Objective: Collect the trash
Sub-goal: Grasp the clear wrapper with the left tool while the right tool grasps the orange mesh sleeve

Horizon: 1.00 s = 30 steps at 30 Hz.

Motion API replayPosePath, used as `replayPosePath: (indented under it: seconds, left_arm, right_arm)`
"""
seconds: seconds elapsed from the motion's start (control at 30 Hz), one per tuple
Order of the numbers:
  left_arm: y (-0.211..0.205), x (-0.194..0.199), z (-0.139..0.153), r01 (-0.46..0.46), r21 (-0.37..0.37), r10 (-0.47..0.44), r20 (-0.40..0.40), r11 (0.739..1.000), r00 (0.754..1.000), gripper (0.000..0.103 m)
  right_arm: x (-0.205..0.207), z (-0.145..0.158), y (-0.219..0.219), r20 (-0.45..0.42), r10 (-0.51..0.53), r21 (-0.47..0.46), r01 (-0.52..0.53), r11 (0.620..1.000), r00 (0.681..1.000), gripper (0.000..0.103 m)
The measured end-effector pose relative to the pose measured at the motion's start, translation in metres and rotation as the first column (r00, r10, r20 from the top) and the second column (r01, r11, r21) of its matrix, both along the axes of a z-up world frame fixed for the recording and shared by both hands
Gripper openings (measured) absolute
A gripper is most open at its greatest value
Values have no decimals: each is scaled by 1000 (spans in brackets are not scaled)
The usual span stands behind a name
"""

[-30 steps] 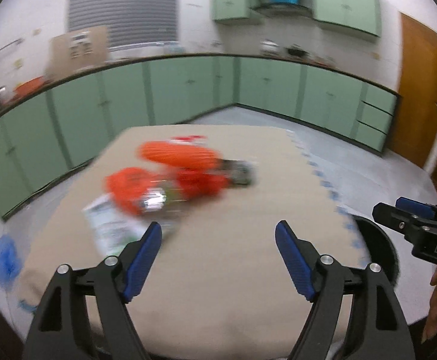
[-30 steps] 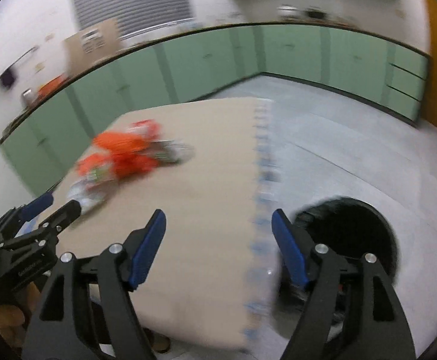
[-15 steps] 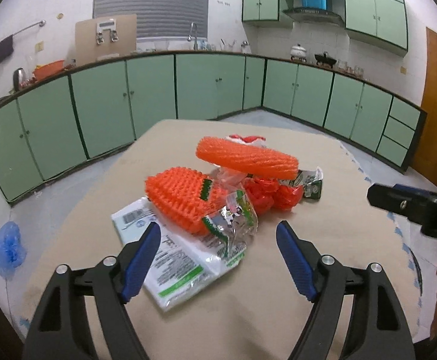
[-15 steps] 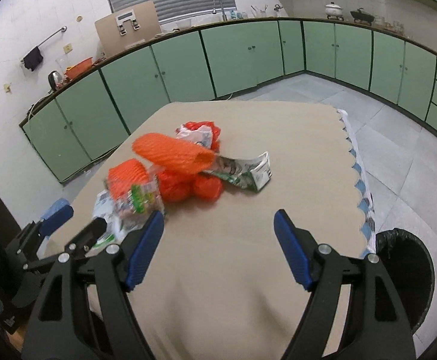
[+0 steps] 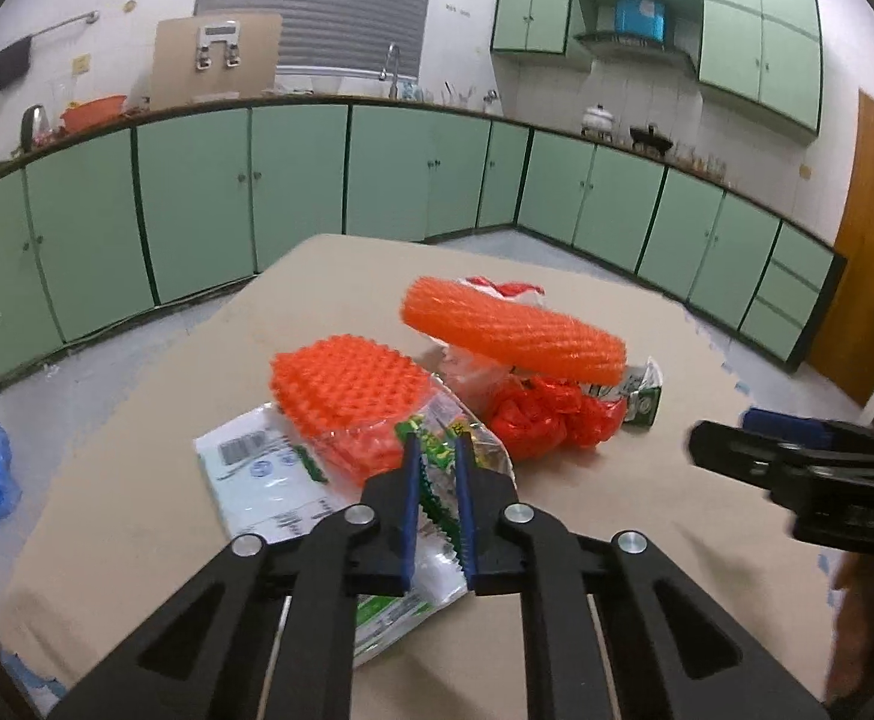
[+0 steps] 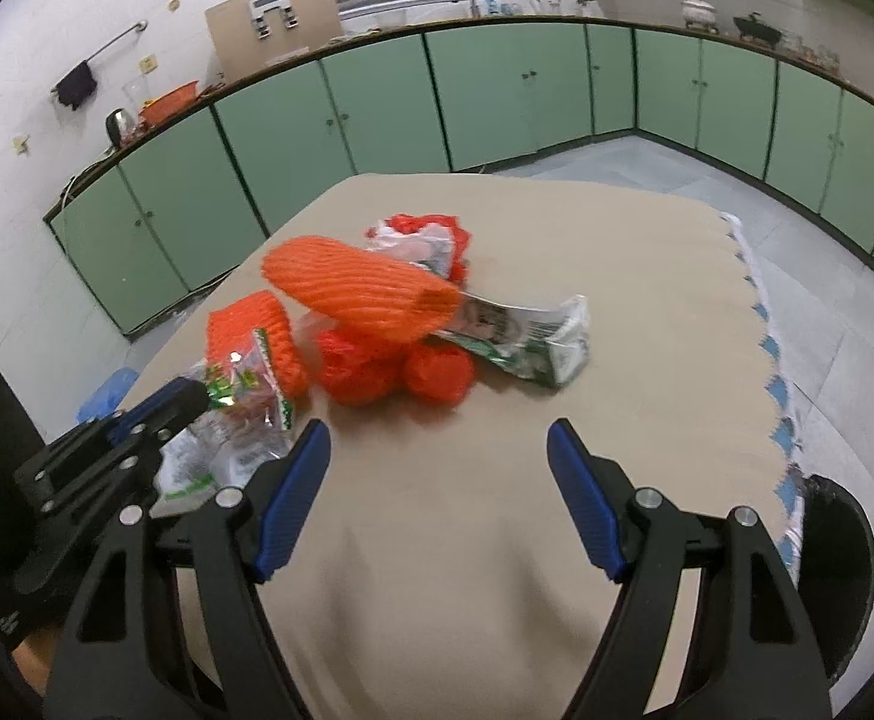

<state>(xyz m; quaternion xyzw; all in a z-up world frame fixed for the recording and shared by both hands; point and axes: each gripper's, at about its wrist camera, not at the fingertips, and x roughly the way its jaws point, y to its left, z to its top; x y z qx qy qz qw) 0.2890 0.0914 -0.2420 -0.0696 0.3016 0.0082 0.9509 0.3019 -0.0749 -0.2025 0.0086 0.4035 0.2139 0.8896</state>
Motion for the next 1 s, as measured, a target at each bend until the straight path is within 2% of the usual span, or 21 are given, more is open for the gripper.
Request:
replayPosePath:
  seconds: [0.2, 0.43, 0.53, 0.9, 1.0]
  left_arm:
    - [27, -23, 11, 10, -24, -9, 42, 1000, 999, 11]
    - [74, -25, 13, -76, -27, 78, 55, 997, 995, 11]
    - [86, -13, 7, -75, 0, 75, 47, 997, 996, 11]
    - [117, -5, -2, -55, -2, 55, 38, 998, 998, 11]
    - [121, -7, -3, -55, -15, 56, 30, 998, 998, 11]
  right_arm:
    - [-5, 7, 36, 4, 52, 5, -52, 999, 999, 72]
    - [-8, 7, 75, 0, 105, 4, -105, 995, 995, 70]
    - [-3, 2, 95, -14, 123, 9, -123, 992, 992, 70]
    - [28, -34, 141, -75, 124, -32, -127, 991, 989, 69]
    - [31, -41, 151, -93, 145, -67, -152, 986, 985, 35]
